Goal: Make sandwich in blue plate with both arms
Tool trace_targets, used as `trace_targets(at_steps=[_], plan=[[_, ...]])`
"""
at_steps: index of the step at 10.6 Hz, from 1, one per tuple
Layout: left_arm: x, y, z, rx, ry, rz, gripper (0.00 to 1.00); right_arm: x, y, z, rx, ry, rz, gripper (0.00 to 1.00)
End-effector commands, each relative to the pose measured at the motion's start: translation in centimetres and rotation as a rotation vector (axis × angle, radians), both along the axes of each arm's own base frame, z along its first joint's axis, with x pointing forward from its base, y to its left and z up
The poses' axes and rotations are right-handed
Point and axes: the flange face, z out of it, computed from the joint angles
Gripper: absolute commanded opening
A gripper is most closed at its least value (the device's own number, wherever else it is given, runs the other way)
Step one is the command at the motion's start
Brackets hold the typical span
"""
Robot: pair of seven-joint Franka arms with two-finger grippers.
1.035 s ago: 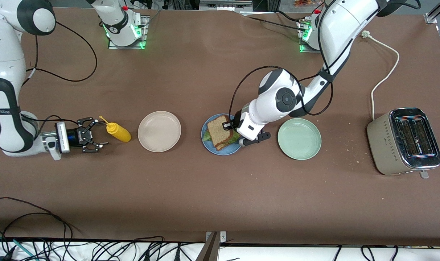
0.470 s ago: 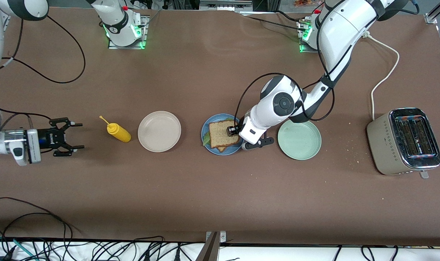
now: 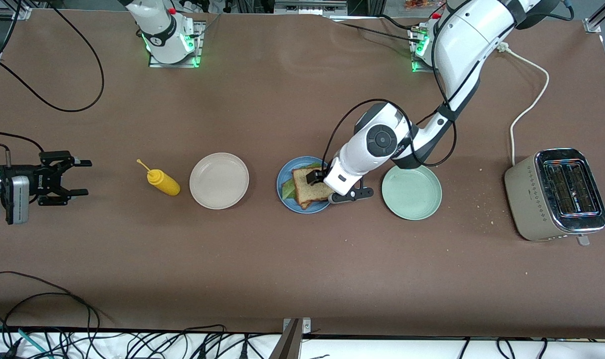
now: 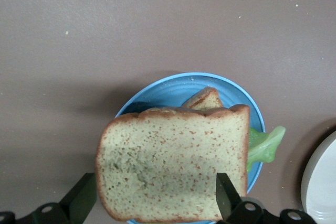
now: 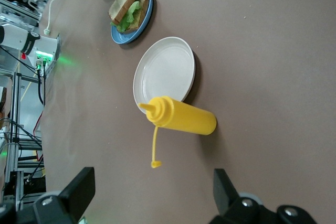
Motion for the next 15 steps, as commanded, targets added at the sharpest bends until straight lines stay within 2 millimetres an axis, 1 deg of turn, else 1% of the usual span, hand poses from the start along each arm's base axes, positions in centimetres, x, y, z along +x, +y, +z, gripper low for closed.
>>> trace_targets(at_steps=[1,2,3,4,5,6,7,8,9,10,11,12,13,14,15], plan=[[0.4,0.7,0.5,0.034,-0.023,-0.015,1.0,-0.9,2.9,6.0,-0.189,0.07,-0.038,1.0],[0.9,1.5,1.2,0.048,-0.017,-0.01,1.0,-1.1,4.6,8.3,-0.299,0.089,-0.066,1.0],[1.4,2.7,3.0,0.087,0.006,-0.009,1.0,-1.7,6.5,11.0,-0.394,0.107,-0.115,1.0],[2.5,5.3,5.4,0.121,0.003,0.011,1.0,-2.5,8.9,12.9,-0.489,0.124,-0.156,1.0],[2.8,7.1,7.7,0.161,0.004,0.011,1.0,-3.3,10.8,14.5,-0.582,0.139,-0.21,1.0],[2.8,8.4,10.4,0.206,-0.006,0.007,1.0,-4.1,11.6,15.5,-0.659,0.164,-0.282,1.0],[3.5,11.4,13.2,0.253,-0.03,0.021,1.0,-5.0,12.8,16.0,-0.767,0.189,-0.349,1.0],[3.9,13.9,16.1,0.291,-0.052,0.005,1.0,-5.3,13.6,15.5,-0.854,0.217,-0.41,1.0],[4.5,16.5,18.8,0.314,-0.049,-0.019,1.0,-6.0,13.5,15.1,-0.887,0.252,-0.487,1.0],[5.2,19.0,21.4,0.331,-0.027,-0.046,1.0,-7.4,13.5,15.0,-0.894,0.245,-0.581,1.0],[5.7,21.4,24.1,0.342,0.0,-0.076,1.0,-9.1,13.2,15.1,-0.872,0.198,-0.643,1.0],[6.1,24.3,26.7,0.343,0.017,-0.102,1.0,-10.3,13.1,16.0,-0.847,0.153,-0.675,1.0],[6.4,26.3,28.5,0.344,0.021,-0.118,1.0,-11.1,13.0,18.8,-0.826,0.105,-0.717,1.0],[6.7,28.7,29.6,0.345,0.02,-0.122,1.0,-12.0,13.1,22.1,-0.805,0.046,-0.74,1.0],[7.1,30.8,30.4,0.339,0.006,-0.121,1.0,-12.3,12.9,23.3,-0.796,0.038,-0.749,1.0]])
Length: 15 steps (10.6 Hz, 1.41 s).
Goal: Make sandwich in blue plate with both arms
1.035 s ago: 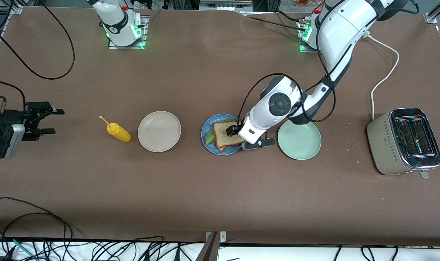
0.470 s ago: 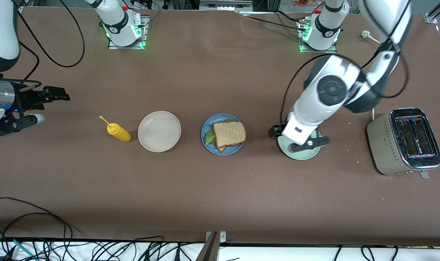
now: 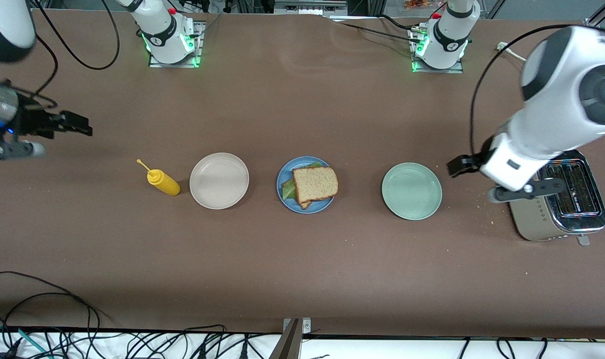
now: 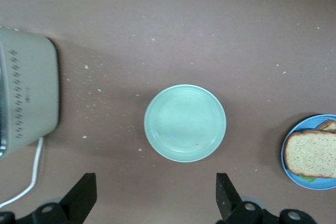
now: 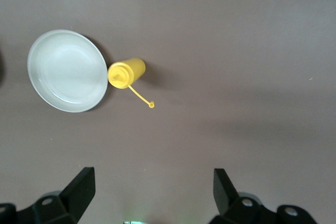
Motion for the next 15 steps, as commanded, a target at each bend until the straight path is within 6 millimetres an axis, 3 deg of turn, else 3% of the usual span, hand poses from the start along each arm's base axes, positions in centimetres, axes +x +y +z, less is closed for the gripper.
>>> trace_targets(at_steps=[1,3,5,10,12,13,15], plan=[[1.0,5.6,2.6,-0.001,-0.019,-0.044,1.0,-3.3,-0.2,5.8,-0.01,-0.083,-0.03,1.0],[1.0,6.7,2.8,-0.005,-0.016,-0.123,1.0,-2.7,-0.5,7.5,-0.025,-0.034,-0.038,1.0],[0.3,6.7,4.5,0.002,-0.039,-0.128,1.0,-2.9,-0.3,7.9,-0.074,-0.03,-0.027,1.0],[-0.5,10.2,6.2,-0.009,-0.044,-0.072,1.0,-2.2,0.5,6.2,-0.075,-0.059,-0.14,1.0],[-1.2,13.2,7.6,-0.131,-0.064,-0.032,0.99,-2.1,0.5,5.7,-0.07,-0.064,-0.129,1.0],[-1.7,11.9,7.8,-0.126,-0.059,-0.047,0.96,-2.0,0.6,5.7,-0.058,-0.065,-0.132,1.0],[-2.9,11.4,7.5,-0.102,-0.04,-0.051,0.95,-1.9,0.8,5.5,-0.018,-0.067,-0.137,1.0]])
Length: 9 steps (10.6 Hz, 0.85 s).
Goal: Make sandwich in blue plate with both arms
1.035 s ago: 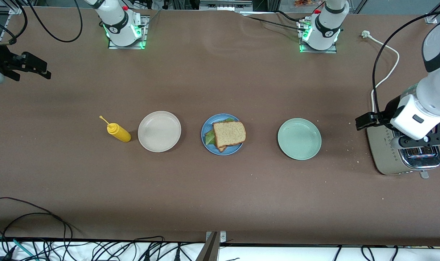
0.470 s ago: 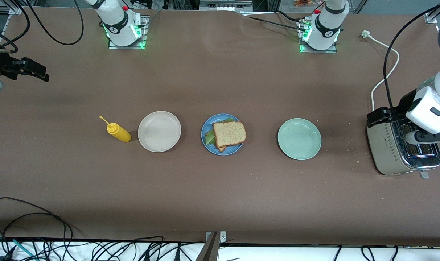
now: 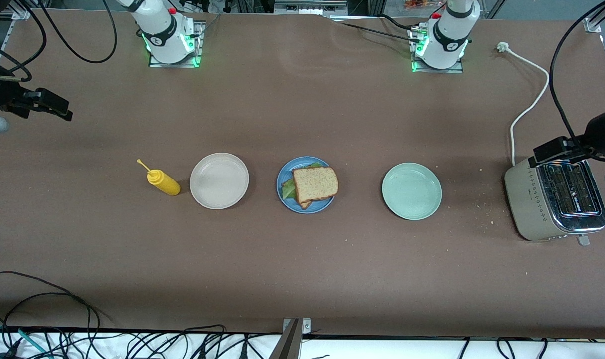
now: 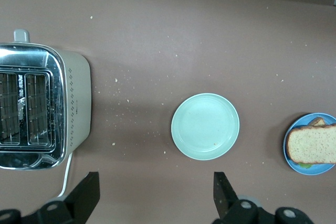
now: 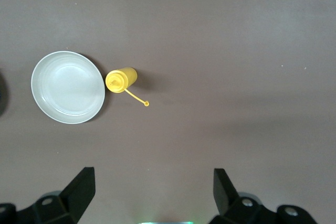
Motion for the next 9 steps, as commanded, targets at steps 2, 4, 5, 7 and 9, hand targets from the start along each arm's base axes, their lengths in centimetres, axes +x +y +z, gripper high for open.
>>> trace_targets(at_steps=[2,4,5,7,9], plan=[[-3.2,-2.8,-0.3,0.076,0.038,-0.053,0.96,-0.1,0.3,0.1,0.04,-0.022,-0.014,1.0],[-4.2,-2.4,-0.8,0.08,0.025,-0.039,0.97,0.1,0.6,0.2,0.04,-0.02,-0.009,1.0],[-3.9,-2.0,-0.8,0.078,0.019,-0.032,1.0,0.2,0.6,0.1,0.039,-0.018,-0.009,1.0],[-3.8,-0.3,-0.6,0.075,0.017,-0.012,1.0,0.4,0.5,-0.4,0.036,-0.008,-0.009,1.0],[-3.7,-0.2,-0.8,0.075,0.018,-0.012,1.0,0.5,0.5,-0.3,0.036,-0.011,-0.006,1.0]])
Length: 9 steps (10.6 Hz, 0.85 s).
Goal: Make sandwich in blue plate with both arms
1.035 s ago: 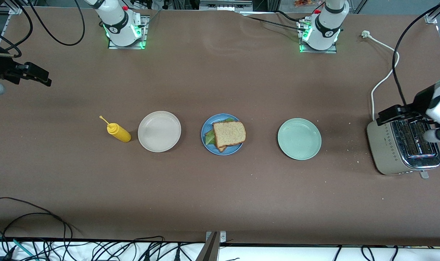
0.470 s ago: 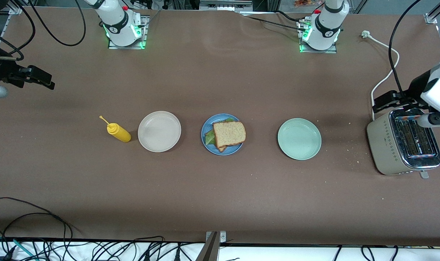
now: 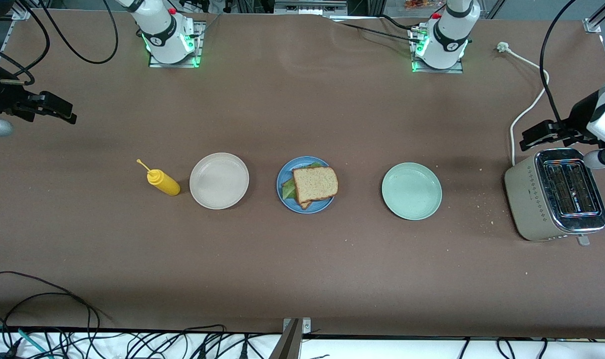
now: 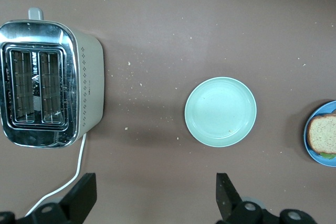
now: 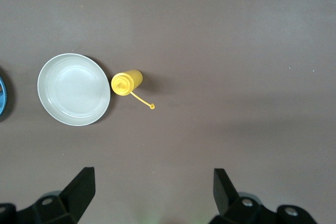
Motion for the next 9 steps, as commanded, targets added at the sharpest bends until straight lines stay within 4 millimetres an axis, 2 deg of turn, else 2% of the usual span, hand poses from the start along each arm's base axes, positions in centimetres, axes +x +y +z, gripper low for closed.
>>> trace_targets(at_steps=[1,4,9], plan=[[-0.6,0.6,0.3,0.012,-0.015,-0.01,1.0,0.1,0.1,0.3,0.017,-0.008,-0.006,1.0],[-0.6,0.6,0.4,0.012,-0.016,-0.01,1.0,0.1,0.4,0.3,0.016,-0.004,0.002,1.0],[-0.5,0.0,1.7,-0.005,-0.044,-0.014,1.0,0.2,0.6,1.0,0.017,-0.019,0.005,1.0]])
